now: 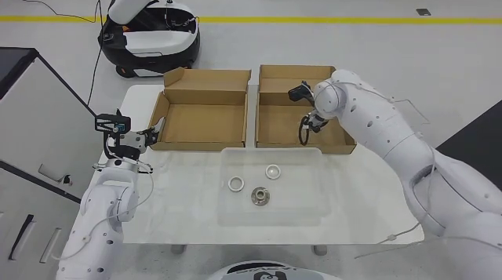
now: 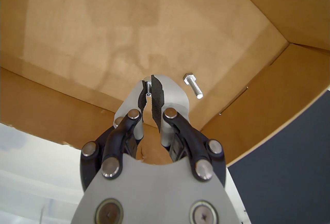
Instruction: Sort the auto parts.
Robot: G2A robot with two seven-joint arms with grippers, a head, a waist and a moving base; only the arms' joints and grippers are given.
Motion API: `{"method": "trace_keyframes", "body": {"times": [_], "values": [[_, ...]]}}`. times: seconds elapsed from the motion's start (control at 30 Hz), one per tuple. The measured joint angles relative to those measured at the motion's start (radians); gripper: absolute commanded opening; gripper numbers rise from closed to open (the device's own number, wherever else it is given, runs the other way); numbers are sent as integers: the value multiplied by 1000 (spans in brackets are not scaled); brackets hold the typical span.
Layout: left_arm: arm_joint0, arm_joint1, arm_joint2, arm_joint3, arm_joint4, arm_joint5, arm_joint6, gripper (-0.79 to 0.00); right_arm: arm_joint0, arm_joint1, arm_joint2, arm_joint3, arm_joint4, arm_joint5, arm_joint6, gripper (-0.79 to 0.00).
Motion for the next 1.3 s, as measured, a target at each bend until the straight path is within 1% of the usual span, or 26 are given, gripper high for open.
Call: {"method": "trace_keyframes", "body": {"times": [0.43, 0.47, 0.5, 0.53, 0.7, 0.93, 1.2, 1.3], "values": [[0, 0, 0, 0, 0, 0, 0, 0, 8, -40, -6, 78, -4, -16, -16, -785], [0, 0, 0, 0, 0, 0, 0, 0, 9, -42, -5, 81, -3, -16, -17, -776], [0, 0, 0, 0, 0, 0, 0, 0, 9, -44, -4, 85, -2, -16, -18, -730], [0, 0, 0, 0, 0, 0, 0, 0, 9, -46, -3, 89, -2, -16, -20, -711], [0, 0, 0, 0, 0, 0, 0, 0, 12, -53, 4, 102, -5, -20, -24, -551], [0, 0, 0, 0, 0, 0, 0, 0, 12, -58, 21, 109, -4, -24, -28, -542], [0, 0, 0, 0, 0, 0, 0, 0, 18, -57, 47, 97, -5, -32, -20, -557], [0, 0, 0, 0, 0, 0, 0, 0, 23, -53, 63, 86, -5, -35, -18, -542]]}}
